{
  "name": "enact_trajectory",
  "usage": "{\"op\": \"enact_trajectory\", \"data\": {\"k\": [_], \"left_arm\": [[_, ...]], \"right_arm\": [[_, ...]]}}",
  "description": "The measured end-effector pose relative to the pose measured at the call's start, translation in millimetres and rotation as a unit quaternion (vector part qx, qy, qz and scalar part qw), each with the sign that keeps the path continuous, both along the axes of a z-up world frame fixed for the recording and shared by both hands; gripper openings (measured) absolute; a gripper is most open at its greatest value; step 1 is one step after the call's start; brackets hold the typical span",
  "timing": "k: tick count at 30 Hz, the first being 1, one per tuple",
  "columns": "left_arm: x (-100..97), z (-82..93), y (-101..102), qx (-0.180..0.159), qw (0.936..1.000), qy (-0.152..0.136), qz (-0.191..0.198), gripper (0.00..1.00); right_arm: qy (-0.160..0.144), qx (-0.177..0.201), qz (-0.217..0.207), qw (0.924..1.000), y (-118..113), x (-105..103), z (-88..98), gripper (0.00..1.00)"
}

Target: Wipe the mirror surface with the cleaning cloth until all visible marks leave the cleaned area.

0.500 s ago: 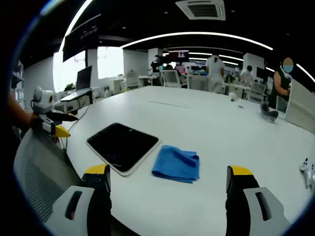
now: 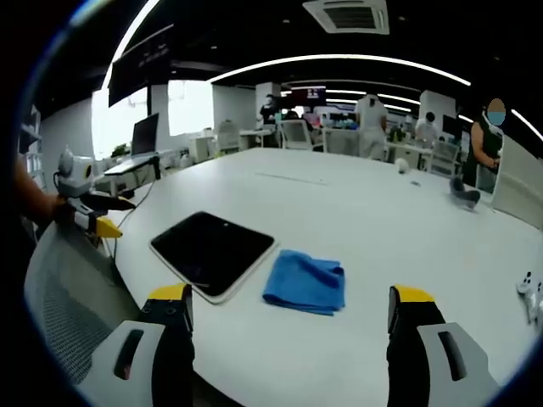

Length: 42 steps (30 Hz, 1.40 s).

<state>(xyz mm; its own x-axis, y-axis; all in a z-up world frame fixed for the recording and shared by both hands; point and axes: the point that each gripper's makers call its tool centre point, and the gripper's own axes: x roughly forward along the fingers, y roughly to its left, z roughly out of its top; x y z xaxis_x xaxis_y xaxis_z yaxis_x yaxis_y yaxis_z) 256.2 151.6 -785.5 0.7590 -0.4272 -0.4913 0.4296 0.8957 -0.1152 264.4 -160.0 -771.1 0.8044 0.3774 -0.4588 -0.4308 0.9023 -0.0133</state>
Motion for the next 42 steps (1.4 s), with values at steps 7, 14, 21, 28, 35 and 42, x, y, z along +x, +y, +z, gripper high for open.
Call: {"op": "enact_trajectory", "data": {"k": [7,14,21,28,35,42], "left_arm": [[0.2,-0.4,0,-0.002,1.0000,0.000,-0.001,0.98],[0.5,-0.9,1,-0.002,1.0000,0.001,0.000,0.98],[0.2,-0.6,0,-0.004,1.0000,0.002,-0.003,0.98],[1.0,1.3,0,-0.007,1.0000,-0.004,-0.003,0.97],[0.9,0.9,0,-0.007,1.0000,-0.003,-0.001,0.97],[0.7,-1.1,1,-0.004,1.0000,0.001,0.000,0.97]], "right_arm": [[0.001,-0.003,0.004,1.0000,1,0,-1.0,0.95],[0.000,-0.011,0.016,0.9998,5,0,3.5,0.95],[-0.009,-0.015,0.035,0.9992,7,15,17.7,0.92],[-0.018,-0.011,0.022,0.9995,9,40,24.9,0.88],[-0.009,-0.014,0.010,0.9998,5,64,14.3,0.78],[0.012,-0.023,0.007,0.9996,7,79,-16.6,0.62]]}}
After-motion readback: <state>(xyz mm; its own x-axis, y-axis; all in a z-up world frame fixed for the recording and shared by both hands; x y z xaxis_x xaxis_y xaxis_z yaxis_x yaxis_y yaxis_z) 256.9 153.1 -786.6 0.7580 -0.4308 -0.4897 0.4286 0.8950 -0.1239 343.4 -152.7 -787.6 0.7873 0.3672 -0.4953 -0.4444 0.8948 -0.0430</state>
